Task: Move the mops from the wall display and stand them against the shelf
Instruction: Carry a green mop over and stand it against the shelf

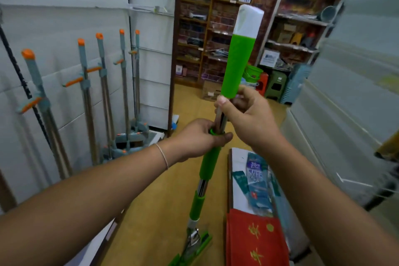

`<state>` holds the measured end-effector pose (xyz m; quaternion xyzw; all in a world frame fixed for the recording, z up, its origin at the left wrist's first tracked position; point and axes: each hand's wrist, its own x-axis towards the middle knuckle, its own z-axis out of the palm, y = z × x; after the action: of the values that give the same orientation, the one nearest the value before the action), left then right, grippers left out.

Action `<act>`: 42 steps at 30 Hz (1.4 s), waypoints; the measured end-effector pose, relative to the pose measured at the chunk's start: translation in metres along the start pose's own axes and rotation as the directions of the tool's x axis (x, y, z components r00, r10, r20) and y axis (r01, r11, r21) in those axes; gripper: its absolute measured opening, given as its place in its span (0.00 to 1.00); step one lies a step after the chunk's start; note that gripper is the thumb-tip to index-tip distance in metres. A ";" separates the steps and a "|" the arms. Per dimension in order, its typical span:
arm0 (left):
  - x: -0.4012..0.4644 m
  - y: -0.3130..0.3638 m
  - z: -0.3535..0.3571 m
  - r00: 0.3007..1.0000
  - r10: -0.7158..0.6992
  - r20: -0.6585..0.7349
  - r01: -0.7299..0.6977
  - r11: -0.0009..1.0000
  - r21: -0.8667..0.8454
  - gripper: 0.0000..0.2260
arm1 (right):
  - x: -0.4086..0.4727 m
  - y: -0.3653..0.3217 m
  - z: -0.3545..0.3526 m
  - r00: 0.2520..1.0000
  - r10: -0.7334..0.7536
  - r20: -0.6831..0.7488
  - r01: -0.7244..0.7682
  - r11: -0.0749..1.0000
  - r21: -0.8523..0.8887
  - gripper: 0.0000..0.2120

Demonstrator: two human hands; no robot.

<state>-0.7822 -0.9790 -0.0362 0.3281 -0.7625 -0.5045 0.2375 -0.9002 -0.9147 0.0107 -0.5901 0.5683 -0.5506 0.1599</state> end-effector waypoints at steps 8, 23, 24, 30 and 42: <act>0.151 -0.048 -0.068 0.996 0.045 0.073 -0.048 0.998 0.040 0.14 | 0.142 0.067 0.046 0.989 -0.074 -0.126 0.056 0.989 -0.139 0.09; 0.437 -0.055 -0.141 0.935 0.320 0.152 -0.310 0.947 -0.083 0.08 | 0.380 0.173 0.028 0.931 0.006 -0.366 -0.116 0.954 -0.278 0.14; 0.456 -0.058 -0.140 0.933 0.330 0.147 -0.323 0.944 -0.071 0.08 | 0.393 0.183 0.024 0.932 0.011 -0.362 -0.123 0.950 -0.288 0.16; 0.572 -0.076 -0.129 0.912 0.377 0.162 -0.378 0.925 -0.021 0.06 | 0.482 0.242 -0.007 0.924 0.018 -0.383 -0.119 0.963 -0.242 0.10; 0.797 -0.072 -0.132 0.916 0.306 0.258 -0.267 0.947 -0.178 0.11 | 0.665 0.345 -0.058 0.905 0.039 -0.423 -0.159 0.954 -0.254 0.06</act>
<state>-1.2078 -1.6693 -0.0279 0.1199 -0.7912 -0.5578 0.2200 -1.2865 -1.5570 0.0613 -0.4471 0.6913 -0.5673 -0.0216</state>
